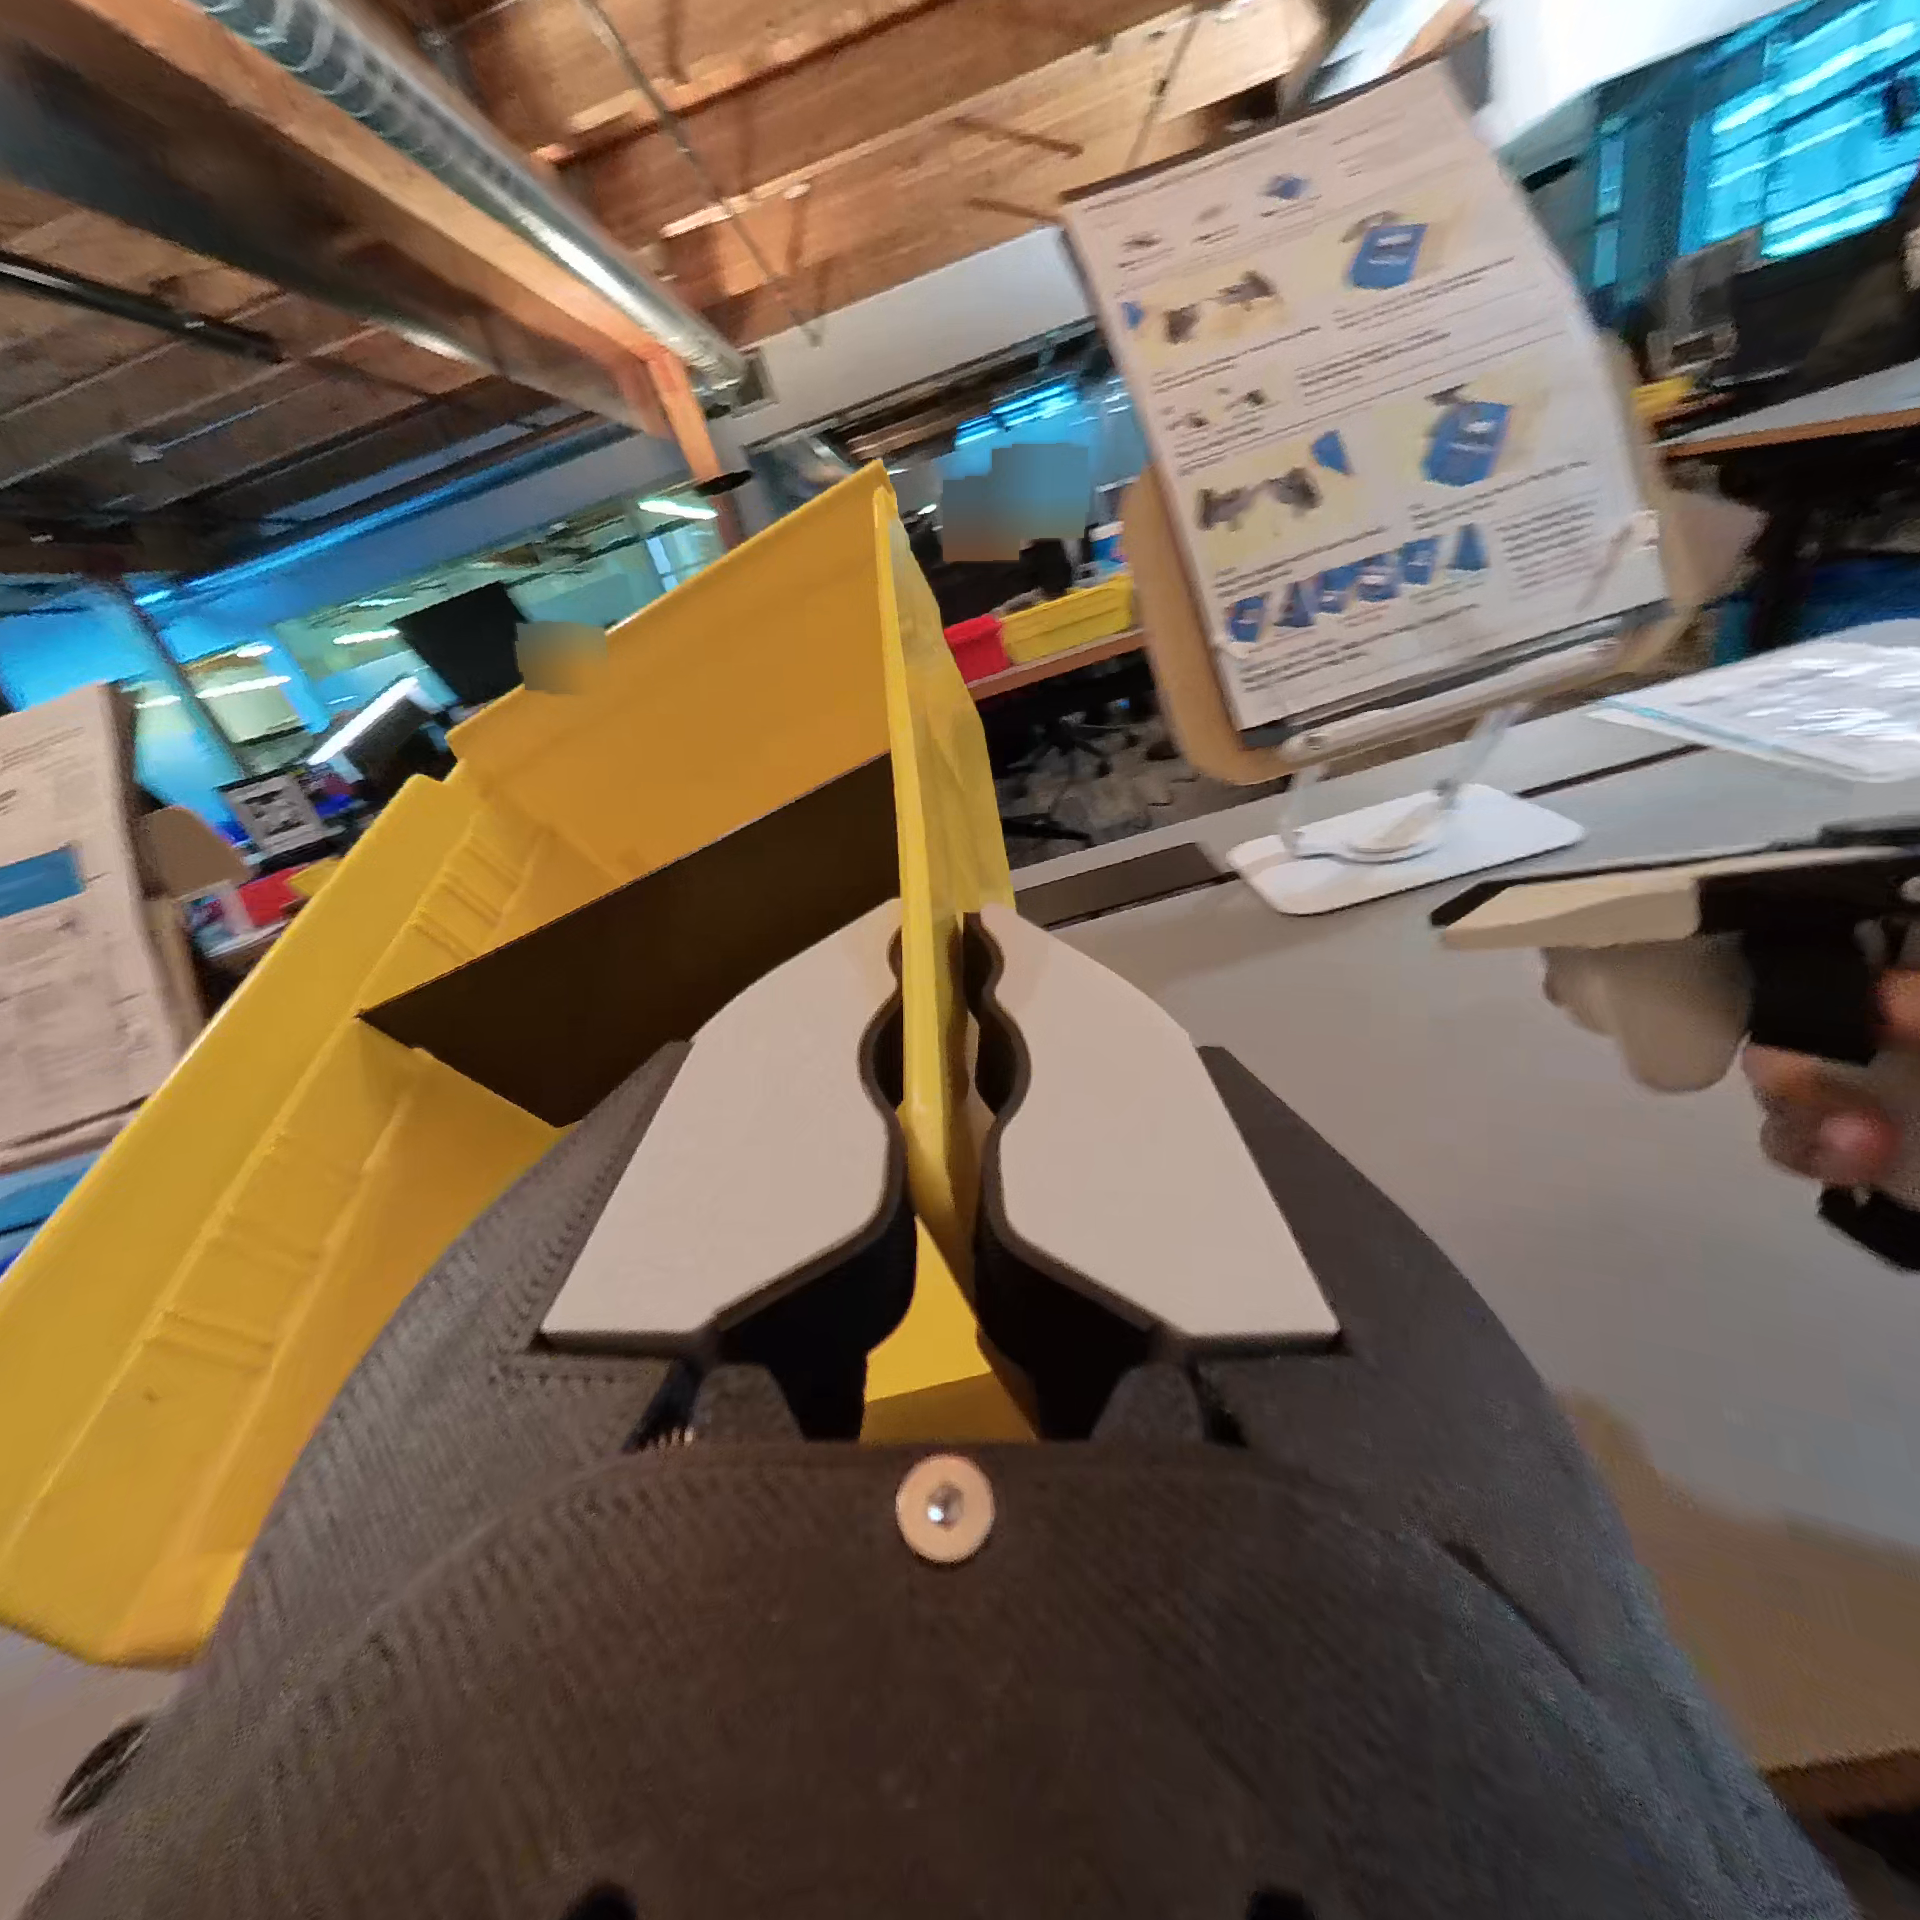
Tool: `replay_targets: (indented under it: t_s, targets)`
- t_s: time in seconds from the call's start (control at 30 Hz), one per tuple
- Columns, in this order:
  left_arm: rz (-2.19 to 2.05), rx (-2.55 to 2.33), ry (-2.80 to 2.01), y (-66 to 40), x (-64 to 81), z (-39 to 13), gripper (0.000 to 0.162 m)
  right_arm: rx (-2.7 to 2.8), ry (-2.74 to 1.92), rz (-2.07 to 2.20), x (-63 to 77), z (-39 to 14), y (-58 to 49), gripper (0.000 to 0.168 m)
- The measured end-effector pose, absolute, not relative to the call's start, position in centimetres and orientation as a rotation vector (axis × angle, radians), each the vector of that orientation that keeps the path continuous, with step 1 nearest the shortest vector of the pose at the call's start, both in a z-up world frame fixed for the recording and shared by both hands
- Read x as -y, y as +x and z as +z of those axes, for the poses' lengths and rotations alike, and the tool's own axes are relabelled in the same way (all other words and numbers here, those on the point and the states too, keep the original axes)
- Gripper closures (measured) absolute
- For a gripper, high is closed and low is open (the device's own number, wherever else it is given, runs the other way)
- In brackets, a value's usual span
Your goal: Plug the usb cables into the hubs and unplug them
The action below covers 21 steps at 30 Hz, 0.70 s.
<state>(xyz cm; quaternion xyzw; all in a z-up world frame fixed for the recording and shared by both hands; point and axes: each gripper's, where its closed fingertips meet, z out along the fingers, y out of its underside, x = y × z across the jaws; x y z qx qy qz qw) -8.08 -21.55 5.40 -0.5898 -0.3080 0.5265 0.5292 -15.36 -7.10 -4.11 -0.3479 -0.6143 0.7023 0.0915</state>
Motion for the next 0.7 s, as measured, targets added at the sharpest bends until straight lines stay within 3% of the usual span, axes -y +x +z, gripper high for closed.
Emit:
replay_targets:
  t_s: [0.3,0.53,0.7]
  targets:
    - [0.873,0.374,-1.59,-3.8,2.4,1.3,0.156,1.661,-1.075,1.567,-17.6,-5.5,-7.0,0.122]
    - [0.599,0.222,-1.77,-2.5,-11.8,-6.1,0.156,1.219,-1.353,1.648,-27.0,-5.6,0.5,0.12]
    - [0.548,0.17,-1.822,-1.9,-18.0,-9.6,0.156,1.257,-1.373,1.677,-26.9,-6.0,1.7,0.118]
